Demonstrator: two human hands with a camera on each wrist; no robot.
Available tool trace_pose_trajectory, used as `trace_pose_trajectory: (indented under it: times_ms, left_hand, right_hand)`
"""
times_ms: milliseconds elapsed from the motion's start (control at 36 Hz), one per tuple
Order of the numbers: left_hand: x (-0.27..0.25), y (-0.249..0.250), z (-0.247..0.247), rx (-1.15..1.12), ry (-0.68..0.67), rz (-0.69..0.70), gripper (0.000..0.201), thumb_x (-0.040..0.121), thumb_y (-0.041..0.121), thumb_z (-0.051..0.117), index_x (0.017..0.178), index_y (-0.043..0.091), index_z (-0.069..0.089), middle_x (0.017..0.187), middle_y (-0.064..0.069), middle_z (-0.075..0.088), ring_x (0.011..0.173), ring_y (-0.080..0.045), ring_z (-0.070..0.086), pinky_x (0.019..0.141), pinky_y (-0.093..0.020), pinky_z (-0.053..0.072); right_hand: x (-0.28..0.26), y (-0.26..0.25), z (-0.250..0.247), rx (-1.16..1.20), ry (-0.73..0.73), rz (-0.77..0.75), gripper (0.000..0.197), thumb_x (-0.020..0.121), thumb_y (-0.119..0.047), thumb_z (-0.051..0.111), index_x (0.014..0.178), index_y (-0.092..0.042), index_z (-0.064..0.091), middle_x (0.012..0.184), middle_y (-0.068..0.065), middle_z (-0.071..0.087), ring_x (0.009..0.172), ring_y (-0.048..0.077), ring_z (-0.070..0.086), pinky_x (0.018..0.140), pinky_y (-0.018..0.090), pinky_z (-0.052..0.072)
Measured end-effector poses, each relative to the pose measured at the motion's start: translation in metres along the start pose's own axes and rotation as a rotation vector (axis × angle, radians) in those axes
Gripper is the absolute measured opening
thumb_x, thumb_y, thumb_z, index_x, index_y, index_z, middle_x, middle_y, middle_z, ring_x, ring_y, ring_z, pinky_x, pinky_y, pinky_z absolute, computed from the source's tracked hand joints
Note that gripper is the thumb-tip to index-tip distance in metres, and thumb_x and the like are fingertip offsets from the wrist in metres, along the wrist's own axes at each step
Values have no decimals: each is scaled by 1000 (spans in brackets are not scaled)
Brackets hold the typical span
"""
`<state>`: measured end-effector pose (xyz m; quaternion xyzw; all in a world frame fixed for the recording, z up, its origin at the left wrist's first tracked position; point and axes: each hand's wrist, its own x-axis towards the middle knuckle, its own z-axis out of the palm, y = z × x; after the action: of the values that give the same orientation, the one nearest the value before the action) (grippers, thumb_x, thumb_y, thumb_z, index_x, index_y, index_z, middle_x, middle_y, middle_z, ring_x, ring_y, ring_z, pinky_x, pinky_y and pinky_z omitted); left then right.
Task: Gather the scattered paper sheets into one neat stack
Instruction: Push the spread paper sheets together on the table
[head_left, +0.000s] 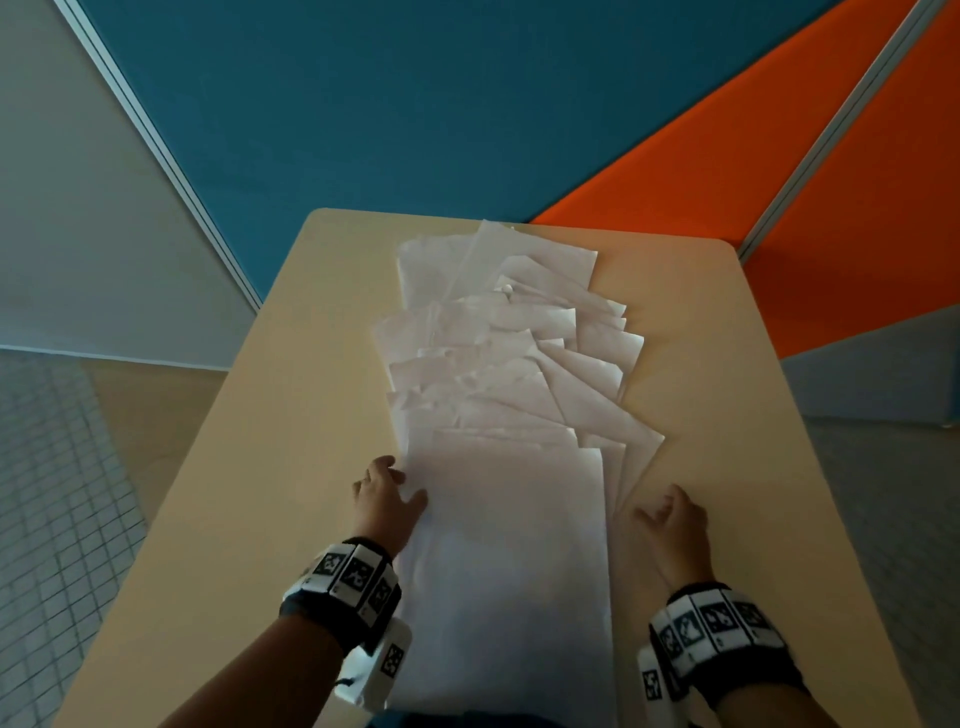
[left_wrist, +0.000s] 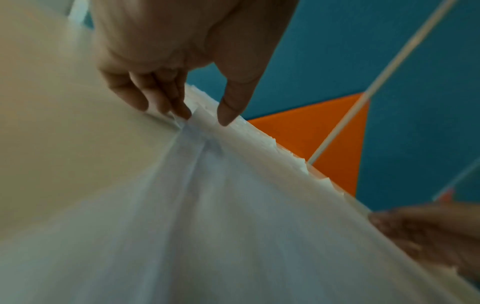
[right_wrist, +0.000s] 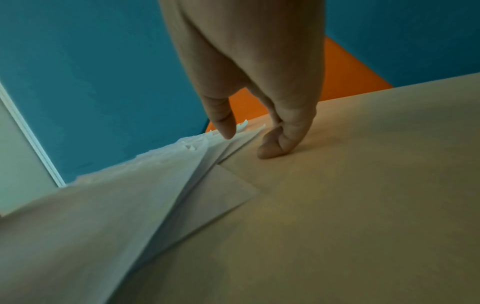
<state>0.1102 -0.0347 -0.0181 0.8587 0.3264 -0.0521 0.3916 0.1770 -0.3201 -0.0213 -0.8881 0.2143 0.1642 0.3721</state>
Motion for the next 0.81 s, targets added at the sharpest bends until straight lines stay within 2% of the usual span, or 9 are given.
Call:
trace_pose_trajectory:
  times_ms: [83,194,278,389,500,611,694,750,805]
  left_hand:
    - [3,8,-2,45,-115,7,56,83,16,61,130,-3,35,111,-21,65,107,-34,56,91,-34,38]
    - [7,14,-4,126,-210,8,57,86,23,57,129,-2,30,102,-22,69,99,-35,63,79,-35,44]
    - [12,13,-8,131,-197,-18,58,85,24,59,129,-3,30,111,-25,64,105,-37,59,87,-38,45]
    - [17,15,-12,142,-112,-30,74,81,23,64,136,-7,24,135,-26,34,126,-43,37,109,-45,30]
    - [27,20,-10,45,-114,-40,69,79,20,68,134,-2,32,135,-26,34,126,-39,36,110,-43,30]
    - [31,29,-4,-22,-152,-17,65,78,19,68,134,6,37,134,-23,38,124,-35,39,108,-38,32]
    - [32,32,0,-36,-167,-17,69,78,21,69,137,10,36,135,-22,35,124,-37,40,109,-40,31]
    - [32,33,2,-8,-142,-36,76,78,25,69,140,7,29,139,-21,30,128,-39,35,112,-42,26]
    - [30,33,1,10,-84,-74,81,79,25,68,141,0,22,142,-22,26,131,-40,29,114,-44,21]
  right_hand:
    - [4,-10,2,0,10,-49,52,79,-6,63,126,4,43,126,27,47,114,37,49,96,39,41]
    - [7,-18,13,-10,-20,-129,68,76,-8,68,136,-3,37,136,24,40,127,35,43,108,43,38]
    - [8,-18,12,22,-15,-109,59,78,-8,66,132,-3,41,133,22,42,116,35,50,100,38,41]
    - [11,-19,5,67,83,-42,54,78,-12,63,127,-1,42,128,24,42,110,41,50,98,43,44]
    - [39,-3,15,28,128,-130,47,64,-30,62,107,-15,52,109,16,61,105,37,59,90,49,52]
    - [29,-32,20,70,-45,-198,61,79,-8,64,135,-11,40,132,18,53,119,31,53,99,38,43]
    - [22,-39,25,96,-161,-241,69,85,-6,59,144,-17,25,145,12,43,132,29,42,110,44,36]
    - [22,-38,27,88,-144,-252,72,84,-7,60,145,-16,22,147,13,39,134,30,38,111,46,34]
    - [24,-35,25,32,-8,-223,73,82,-9,64,143,-9,25,144,20,39,132,35,38,110,46,34]
